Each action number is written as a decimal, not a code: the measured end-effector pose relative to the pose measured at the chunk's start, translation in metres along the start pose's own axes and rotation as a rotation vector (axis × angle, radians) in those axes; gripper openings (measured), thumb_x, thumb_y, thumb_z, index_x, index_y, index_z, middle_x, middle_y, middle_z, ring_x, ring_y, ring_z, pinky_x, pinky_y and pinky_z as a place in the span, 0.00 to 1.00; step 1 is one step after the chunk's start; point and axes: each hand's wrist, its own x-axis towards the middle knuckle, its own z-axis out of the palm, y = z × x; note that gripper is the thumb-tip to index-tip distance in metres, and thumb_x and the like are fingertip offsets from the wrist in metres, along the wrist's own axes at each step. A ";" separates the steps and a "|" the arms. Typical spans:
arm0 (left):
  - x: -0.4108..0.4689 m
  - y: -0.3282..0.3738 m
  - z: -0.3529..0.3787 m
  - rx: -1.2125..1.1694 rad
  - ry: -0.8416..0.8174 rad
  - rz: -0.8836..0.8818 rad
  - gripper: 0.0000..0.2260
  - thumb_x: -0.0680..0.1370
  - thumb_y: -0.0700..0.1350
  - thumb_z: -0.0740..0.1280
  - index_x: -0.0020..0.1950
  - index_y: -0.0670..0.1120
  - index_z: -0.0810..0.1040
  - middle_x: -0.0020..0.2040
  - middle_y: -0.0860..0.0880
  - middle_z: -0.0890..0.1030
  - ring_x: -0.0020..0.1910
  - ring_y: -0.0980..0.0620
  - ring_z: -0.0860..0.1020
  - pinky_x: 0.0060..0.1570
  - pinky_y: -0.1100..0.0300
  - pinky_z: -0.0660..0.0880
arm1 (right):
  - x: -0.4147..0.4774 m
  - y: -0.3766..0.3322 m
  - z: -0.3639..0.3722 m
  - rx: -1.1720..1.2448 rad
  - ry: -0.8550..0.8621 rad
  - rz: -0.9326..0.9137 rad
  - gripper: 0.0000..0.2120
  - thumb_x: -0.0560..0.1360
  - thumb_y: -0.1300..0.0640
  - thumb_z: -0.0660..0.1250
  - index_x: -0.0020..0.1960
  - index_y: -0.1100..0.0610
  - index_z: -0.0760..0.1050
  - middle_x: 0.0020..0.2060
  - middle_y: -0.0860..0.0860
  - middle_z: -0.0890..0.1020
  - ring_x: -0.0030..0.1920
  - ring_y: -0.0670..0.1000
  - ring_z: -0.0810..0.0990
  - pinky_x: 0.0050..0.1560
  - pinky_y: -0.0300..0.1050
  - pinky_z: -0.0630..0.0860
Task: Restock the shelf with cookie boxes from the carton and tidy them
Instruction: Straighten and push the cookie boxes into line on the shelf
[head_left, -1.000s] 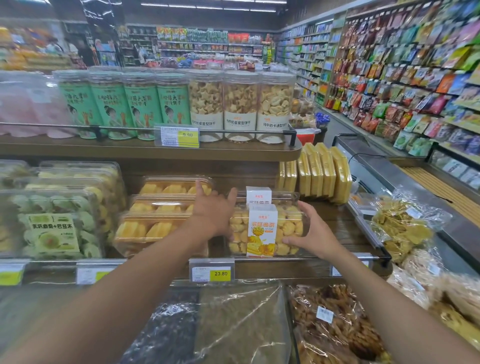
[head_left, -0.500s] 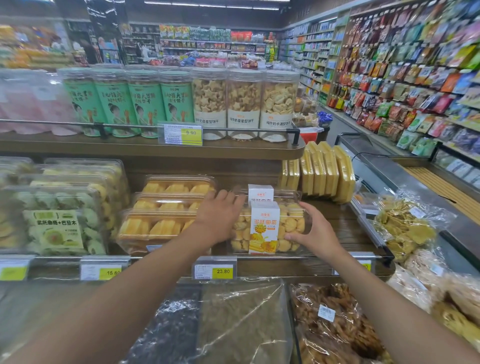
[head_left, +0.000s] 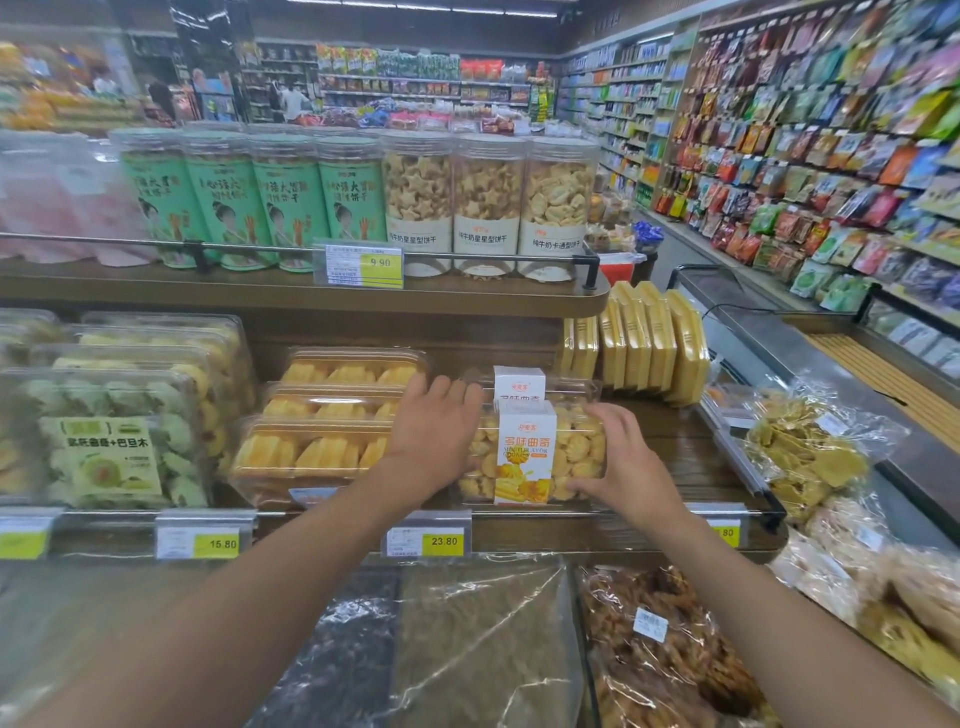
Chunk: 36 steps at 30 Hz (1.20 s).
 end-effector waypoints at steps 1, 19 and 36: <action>0.000 0.001 0.000 0.001 -0.003 -0.007 0.33 0.71 0.68 0.74 0.65 0.47 0.70 0.60 0.48 0.80 0.59 0.46 0.75 0.58 0.48 0.66 | 0.000 -0.001 0.000 -0.001 -0.001 0.009 0.48 0.66 0.50 0.84 0.77 0.45 0.59 0.75 0.46 0.62 0.62 0.55 0.79 0.50 0.51 0.80; -0.039 0.000 -0.027 -0.011 -0.085 -0.036 0.38 0.79 0.65 0.67 0.82 0.49 0.59 0.78 0.46 0.69 0.82 0.42 0.60 0.78 0.26 0.43 | -0.026 -0.042 -0.039 -0.251 -0.036 0.067 0.54 0.69 0.37 0.79 0.84 0.44 0.49 0.84 0.50 0.48 0.82 0.57 0.55 0.72 0.59 0.71; -0.186 -0.060 -0.046 -0.063 -0.079 -0.267 0.42 0.82 0.70 0.56 0.87 0.50 0.43 0.87 0.48 0.46 0.86 0.43 0.43 0.81 0.31 0.43 | -0.071 -0.155 -0.037 -0.425 -0.040 -0.248 0.45 0.74 0.26 0.63 0.84 0.45 0.53 0.84 0.51 0.53 0.83 0.56 0.54 0.81 0.60 0.52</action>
